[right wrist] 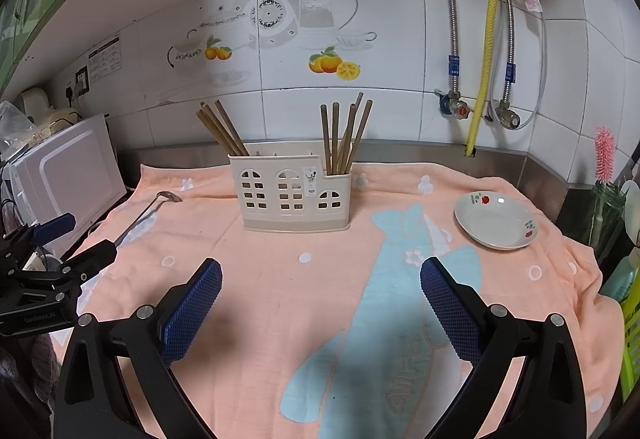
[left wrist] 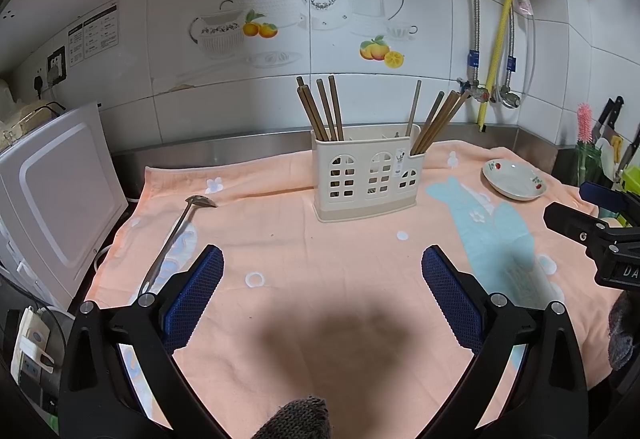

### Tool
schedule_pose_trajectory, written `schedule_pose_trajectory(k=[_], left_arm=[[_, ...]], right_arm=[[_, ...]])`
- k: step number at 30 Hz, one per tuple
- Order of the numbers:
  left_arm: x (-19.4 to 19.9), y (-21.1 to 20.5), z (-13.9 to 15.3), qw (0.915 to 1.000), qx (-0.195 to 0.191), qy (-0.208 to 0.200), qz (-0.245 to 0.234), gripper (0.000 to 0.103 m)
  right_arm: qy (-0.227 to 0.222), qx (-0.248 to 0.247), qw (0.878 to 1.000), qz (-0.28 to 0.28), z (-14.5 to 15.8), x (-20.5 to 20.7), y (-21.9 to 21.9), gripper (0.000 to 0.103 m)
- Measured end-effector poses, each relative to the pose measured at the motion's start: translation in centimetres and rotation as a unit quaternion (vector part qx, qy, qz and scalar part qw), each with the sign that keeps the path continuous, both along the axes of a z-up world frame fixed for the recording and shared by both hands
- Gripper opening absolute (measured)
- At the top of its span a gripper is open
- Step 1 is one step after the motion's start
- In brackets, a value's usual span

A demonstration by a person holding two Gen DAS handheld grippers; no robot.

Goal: Organize utensils

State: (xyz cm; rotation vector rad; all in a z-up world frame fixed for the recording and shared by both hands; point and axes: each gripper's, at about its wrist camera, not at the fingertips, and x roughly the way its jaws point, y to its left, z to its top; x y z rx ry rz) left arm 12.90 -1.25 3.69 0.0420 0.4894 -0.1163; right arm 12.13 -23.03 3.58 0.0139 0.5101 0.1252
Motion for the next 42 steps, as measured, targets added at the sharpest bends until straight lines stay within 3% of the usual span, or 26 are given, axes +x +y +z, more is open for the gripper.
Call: schedule_pose_trajectory(k=[42], left_arm=[[-0.06, -0.22, -0.12, 1.0, 0.005, -0.007, -0.005, 0.098]], right_arm=[[0.005, 0.001, 1.0, 0.009, -0.39, 0.22, 0.46, 0.096]])
